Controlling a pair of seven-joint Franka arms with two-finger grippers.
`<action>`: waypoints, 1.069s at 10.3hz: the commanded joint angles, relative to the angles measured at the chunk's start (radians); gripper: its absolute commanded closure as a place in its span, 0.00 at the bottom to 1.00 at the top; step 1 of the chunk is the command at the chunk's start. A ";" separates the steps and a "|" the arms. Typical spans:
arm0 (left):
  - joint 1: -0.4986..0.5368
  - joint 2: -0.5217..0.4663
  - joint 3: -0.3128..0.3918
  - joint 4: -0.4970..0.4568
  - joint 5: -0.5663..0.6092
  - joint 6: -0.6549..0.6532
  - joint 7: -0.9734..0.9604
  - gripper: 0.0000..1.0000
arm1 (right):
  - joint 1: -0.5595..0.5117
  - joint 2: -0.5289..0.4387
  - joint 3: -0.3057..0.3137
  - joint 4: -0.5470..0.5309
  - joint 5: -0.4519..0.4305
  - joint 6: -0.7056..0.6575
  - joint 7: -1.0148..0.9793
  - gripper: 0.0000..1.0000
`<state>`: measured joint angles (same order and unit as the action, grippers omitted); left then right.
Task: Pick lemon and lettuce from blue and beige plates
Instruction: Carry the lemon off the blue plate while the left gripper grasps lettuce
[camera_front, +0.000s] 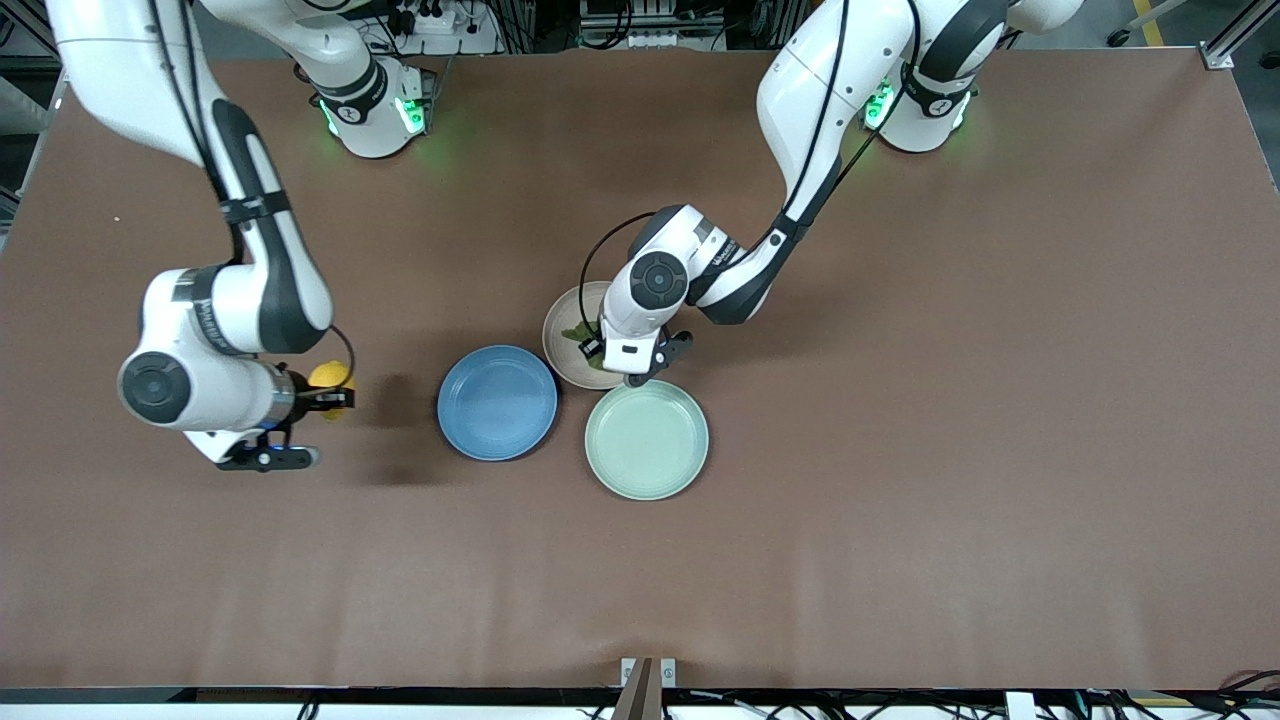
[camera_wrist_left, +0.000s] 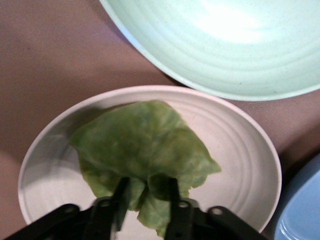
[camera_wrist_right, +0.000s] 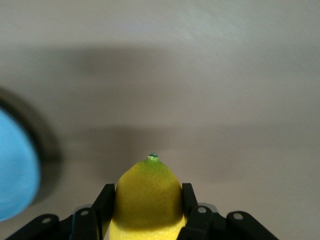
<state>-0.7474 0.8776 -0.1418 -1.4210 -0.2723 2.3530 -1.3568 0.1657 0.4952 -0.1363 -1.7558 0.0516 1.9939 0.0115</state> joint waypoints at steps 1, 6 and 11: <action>-0.018 0.007 0.007 0.008 0.050 0.008 -0.018 0.88 | -0.027 0.000 -0.009 -0.066 -0.006 0.081 -0.008 1.00; 0.000 -0.046 0.011 0.016 0.070 -0.040 -0.018 1.00 | -0.064 0.060 -0.009 -0.080 -0.018 0.138 -0.010 0.91; 0.088 -0.189 0.014 0.020 0.073 -0.152 -0.005 1.00 | -0.055 0.036 -0.009 -0.044 -0.018 0.108 0.018 0.00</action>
<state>-0.6859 0.7547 -0.1252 -1.3808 -0.2255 2.2426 -1.3567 0.1139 0.5690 -0.1547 -1.8190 0.0505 2.1242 0.0126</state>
